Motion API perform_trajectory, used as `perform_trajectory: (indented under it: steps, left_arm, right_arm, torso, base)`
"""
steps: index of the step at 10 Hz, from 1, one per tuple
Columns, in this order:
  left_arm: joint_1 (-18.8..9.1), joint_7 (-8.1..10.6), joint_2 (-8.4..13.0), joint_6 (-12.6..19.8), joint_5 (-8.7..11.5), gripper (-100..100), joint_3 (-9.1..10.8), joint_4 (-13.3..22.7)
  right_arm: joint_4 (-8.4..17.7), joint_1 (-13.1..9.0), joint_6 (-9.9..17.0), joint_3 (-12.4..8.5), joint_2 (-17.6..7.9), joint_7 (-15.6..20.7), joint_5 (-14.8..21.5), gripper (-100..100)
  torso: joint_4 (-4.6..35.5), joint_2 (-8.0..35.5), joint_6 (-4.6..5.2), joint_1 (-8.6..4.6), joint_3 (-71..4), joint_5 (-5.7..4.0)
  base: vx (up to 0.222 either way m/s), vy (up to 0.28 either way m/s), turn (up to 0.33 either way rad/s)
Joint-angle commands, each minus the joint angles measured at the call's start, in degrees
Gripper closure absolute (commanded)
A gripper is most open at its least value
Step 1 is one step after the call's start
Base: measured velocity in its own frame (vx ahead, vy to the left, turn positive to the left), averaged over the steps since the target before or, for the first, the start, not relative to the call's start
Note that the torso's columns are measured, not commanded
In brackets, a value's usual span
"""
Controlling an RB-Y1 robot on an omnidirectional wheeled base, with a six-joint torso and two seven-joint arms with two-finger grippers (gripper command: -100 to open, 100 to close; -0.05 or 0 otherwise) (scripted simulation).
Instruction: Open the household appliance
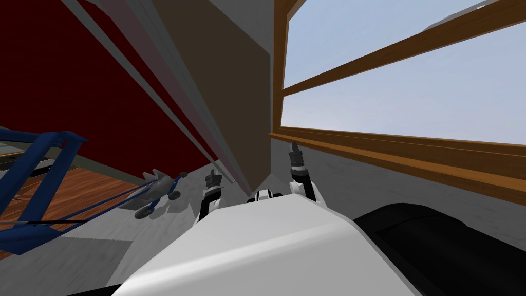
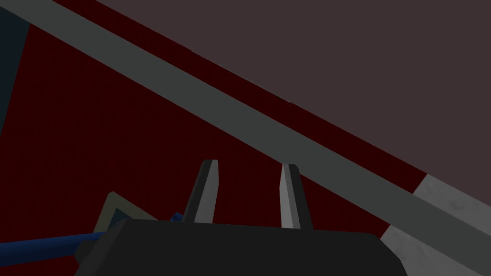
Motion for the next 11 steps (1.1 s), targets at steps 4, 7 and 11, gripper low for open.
perform_trajectory:
  steps: [4,7,11]
  left_arm:
    - [-0.41,1.0,0.2,-0.24,0.66,-100,0.17,4.35]
    - [-0.66,1.9,0.13,-1.14,1.28,-100,0.38,7.24]
    - [-0.8,2.55,-0.36,-1.8,1.75,-100,0.54,9.14]
  right_arm:
    - [0.0,0.0,0.0,0.0,0.0,0.0,0.0,0]
    - [0.0,0.0,0.0,0.0,0.0,0.0,0.0,0]
    - [0.0,0.0,0.0,0.0,0.0,0.0,0.0,0]
  torso:
    - [0.03,0.05,0.0,-0.03,0.04,-0.01]
    - [0.01,-0.05,0.05,-0.03,0.0,0.02]
    - [0.13,0.19,0.01,-0.08,0.13,-0.04]
  base:
    - [0.011,-0.014,0.024]
    - [0.025,-0.033,0.036]
    - [0.016,-0.022,0.02]
